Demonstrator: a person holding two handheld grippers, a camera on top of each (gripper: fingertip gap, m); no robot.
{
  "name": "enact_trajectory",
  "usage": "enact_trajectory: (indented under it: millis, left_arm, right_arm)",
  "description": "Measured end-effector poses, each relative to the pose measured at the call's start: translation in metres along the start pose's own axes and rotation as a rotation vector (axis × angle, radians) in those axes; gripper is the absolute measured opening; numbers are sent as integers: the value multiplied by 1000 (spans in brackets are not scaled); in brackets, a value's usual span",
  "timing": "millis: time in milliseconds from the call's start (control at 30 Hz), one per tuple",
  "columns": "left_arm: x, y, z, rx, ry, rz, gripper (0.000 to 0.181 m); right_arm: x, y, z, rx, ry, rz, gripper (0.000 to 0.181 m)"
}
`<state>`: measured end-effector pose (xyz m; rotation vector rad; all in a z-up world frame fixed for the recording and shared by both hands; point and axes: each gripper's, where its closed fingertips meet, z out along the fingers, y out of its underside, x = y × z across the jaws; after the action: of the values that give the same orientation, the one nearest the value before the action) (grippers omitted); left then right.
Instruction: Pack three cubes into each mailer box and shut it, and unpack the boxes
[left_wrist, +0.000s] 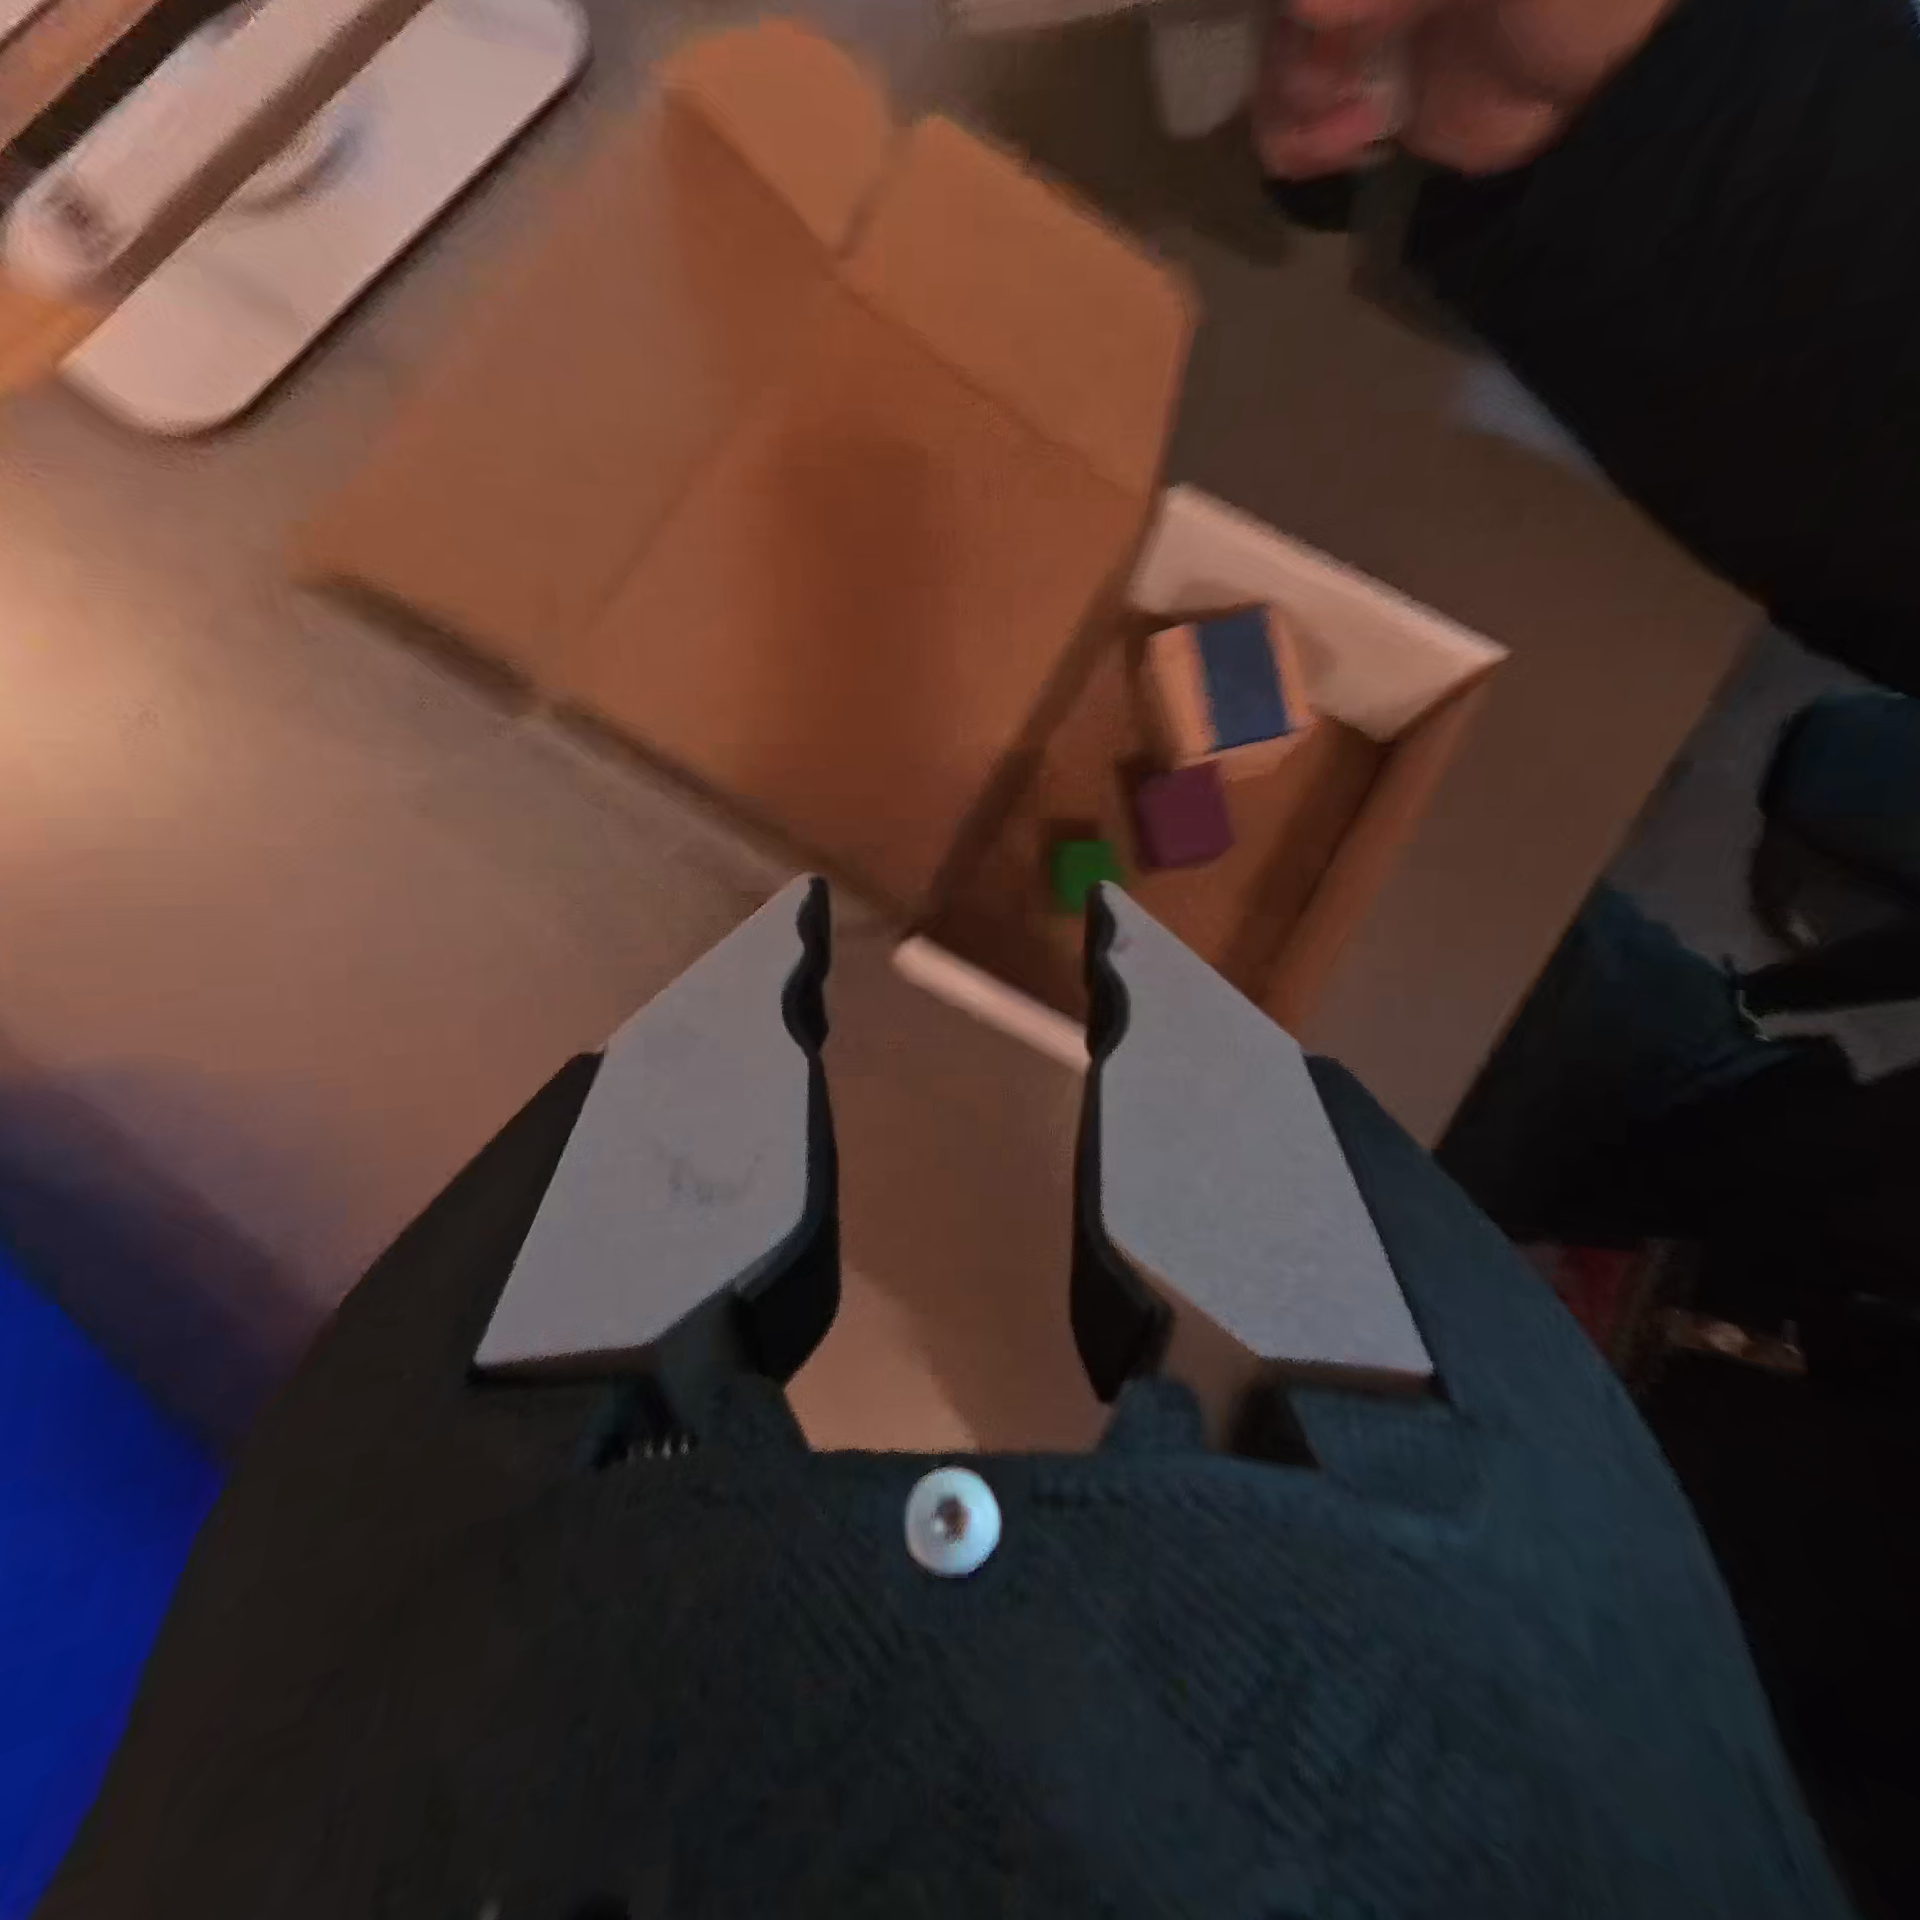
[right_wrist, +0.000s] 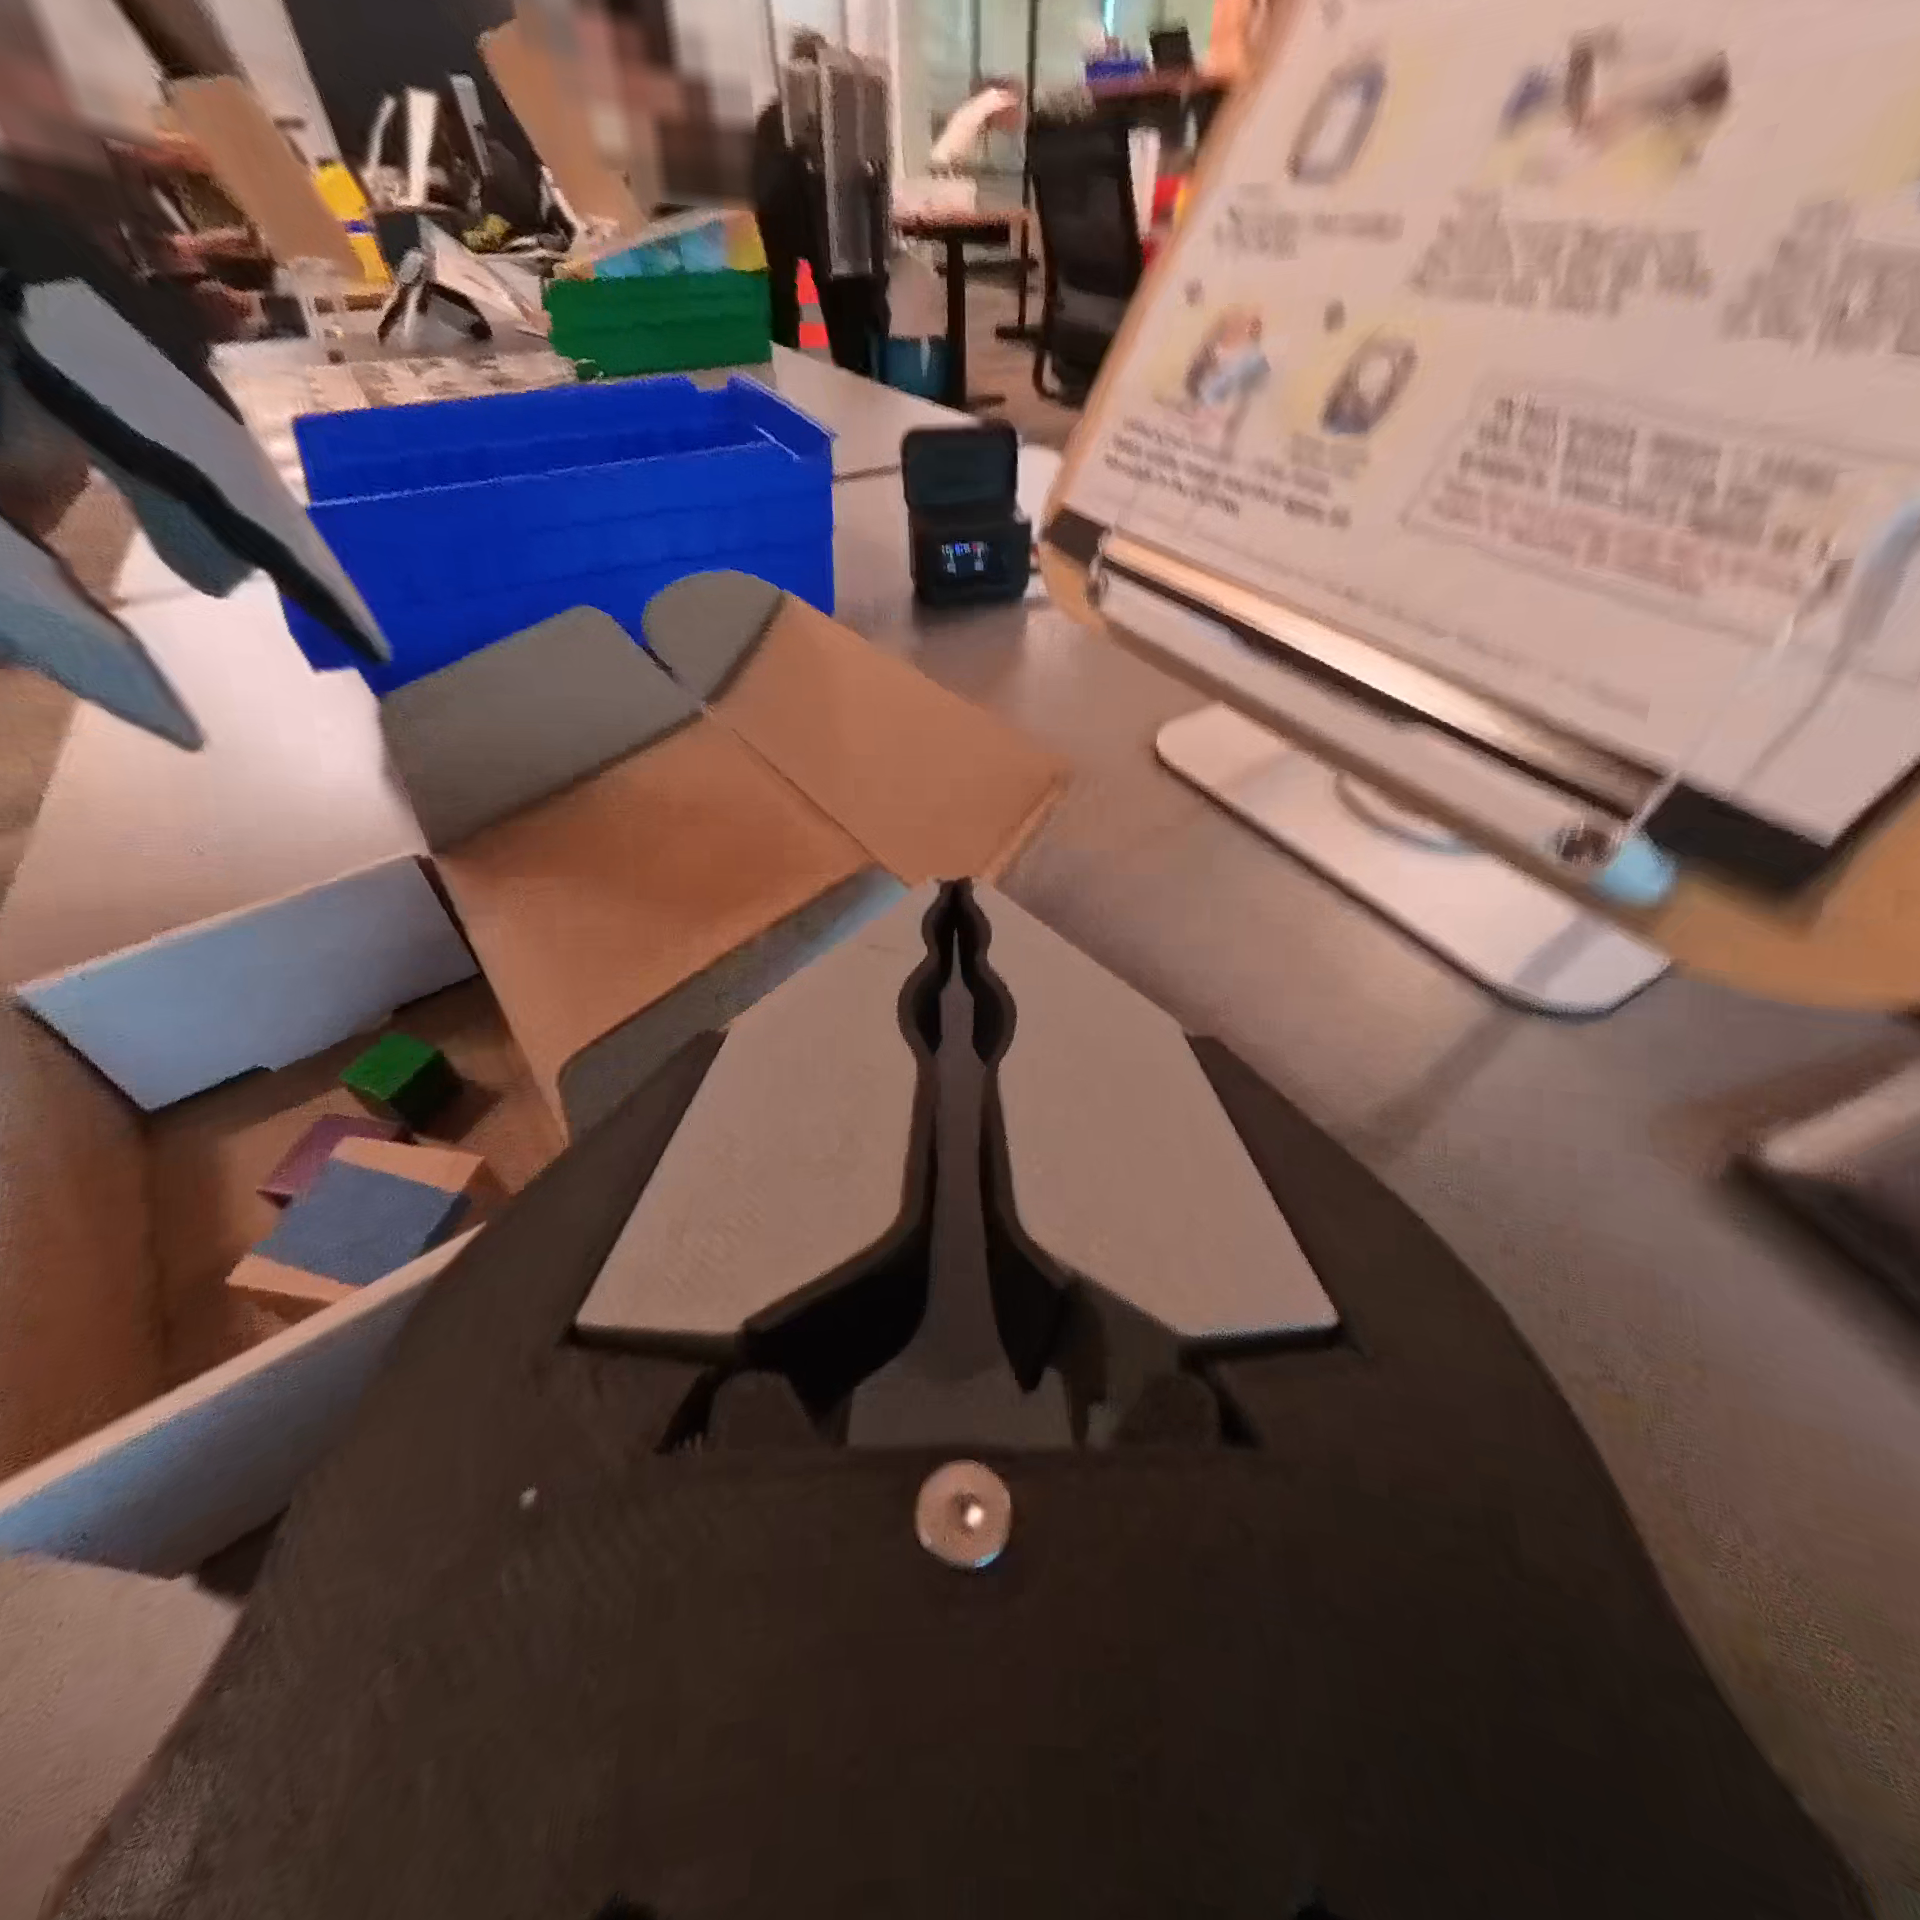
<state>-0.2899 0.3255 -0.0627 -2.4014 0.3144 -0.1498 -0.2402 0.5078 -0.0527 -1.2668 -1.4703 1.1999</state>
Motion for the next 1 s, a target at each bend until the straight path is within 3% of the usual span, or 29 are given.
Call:
enact_trajectory:
  millis: [133,267,400,533,767,867,1000]
  left_arm:
    - [-61,38,1,-49,-72,-224,58]
    - [-66,39,21,59,99,-341,55]
    - [-68,29,43,144,260,-393,60]
    - [-59,11,52,206,490,-418,46]
    - [-43,-7,53,226,820,-323,24]
    - [-40,-14,56,241,893,-241,32]
    - [-43,-21,64,276,845,-174,49]
  right_arm:
    - [9,10,1,-27,-47,245,8]
    - [-4,18,6,-58,-185,450,38]
    - [-16,22,9,-73,-321,628,37]
    - [-31,26,14,-87,-443,686,28]
    - [-20,23,14,-25,-429,682,29]
    - [-13,18,13,22,-418,684,28]
    - [-8,13,11,80,-412,658,20]
